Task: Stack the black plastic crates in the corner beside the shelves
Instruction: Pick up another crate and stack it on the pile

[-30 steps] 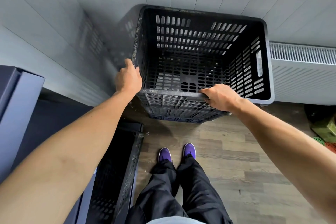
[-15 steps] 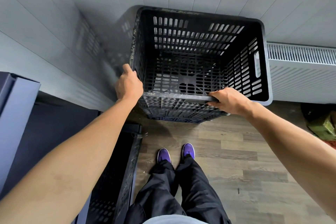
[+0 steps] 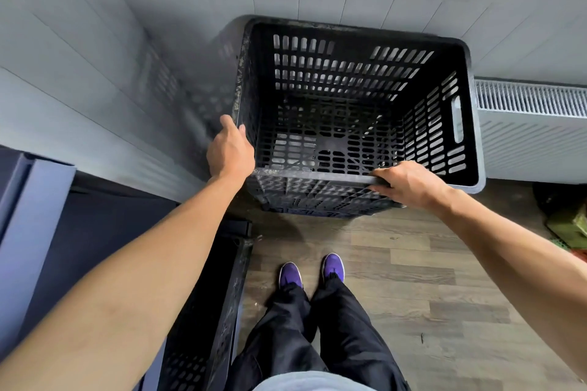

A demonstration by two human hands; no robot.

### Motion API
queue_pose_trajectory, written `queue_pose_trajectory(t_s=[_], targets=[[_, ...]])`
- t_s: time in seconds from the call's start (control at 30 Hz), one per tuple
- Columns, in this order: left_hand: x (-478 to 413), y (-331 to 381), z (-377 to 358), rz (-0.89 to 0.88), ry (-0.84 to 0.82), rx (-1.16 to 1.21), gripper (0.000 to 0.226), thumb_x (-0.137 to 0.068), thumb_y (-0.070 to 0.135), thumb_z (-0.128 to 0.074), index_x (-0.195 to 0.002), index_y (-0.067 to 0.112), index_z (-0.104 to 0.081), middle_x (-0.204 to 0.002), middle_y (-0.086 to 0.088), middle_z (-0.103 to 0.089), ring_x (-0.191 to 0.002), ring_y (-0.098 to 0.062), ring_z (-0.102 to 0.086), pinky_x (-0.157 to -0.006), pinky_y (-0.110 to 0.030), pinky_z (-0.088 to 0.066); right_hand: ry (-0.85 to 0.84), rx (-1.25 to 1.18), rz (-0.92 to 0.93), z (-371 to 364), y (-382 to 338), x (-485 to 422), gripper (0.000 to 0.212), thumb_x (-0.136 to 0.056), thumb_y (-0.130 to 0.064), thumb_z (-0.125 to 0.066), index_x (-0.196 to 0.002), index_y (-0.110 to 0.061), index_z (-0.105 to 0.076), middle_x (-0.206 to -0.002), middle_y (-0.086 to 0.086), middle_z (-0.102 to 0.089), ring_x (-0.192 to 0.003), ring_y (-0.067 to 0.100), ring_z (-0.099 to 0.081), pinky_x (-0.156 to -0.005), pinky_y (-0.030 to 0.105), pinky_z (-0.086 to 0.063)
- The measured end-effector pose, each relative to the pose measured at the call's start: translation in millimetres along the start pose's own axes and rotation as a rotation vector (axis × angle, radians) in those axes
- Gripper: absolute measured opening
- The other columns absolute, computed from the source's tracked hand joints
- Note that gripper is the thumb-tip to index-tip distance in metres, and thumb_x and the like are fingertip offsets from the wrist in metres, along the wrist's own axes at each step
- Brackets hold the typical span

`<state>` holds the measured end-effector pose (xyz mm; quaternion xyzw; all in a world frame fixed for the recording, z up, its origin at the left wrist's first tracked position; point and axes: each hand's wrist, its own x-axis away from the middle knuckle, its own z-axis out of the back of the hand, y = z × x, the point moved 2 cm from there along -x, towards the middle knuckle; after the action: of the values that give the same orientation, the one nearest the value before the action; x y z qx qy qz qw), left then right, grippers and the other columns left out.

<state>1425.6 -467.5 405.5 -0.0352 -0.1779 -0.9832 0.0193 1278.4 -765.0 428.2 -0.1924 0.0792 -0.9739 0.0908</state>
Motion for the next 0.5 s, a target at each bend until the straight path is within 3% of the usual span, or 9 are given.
queue_pose_trajectory(t_s=[0.5], targets=[[-4, -1, 0, 0.004, -0.008, -0.061, 0.029, -0.105, 0.032, -0.034, -0.111, 0.004, -0.040, -0.094, -0.022, -0.068, -0.084, -0.041, -0.064, -0.058, -0.042, -0.042, 0.010, -0.015, -0.028, 2, 3, -3, 0.022, -0.093, -0.037, -0.059, -0.099, -0.018, -0.070, -0.078, 0.000, -0.071, -0.069, 0.022, -0.066, -0.064, 0.029, -0.050]])
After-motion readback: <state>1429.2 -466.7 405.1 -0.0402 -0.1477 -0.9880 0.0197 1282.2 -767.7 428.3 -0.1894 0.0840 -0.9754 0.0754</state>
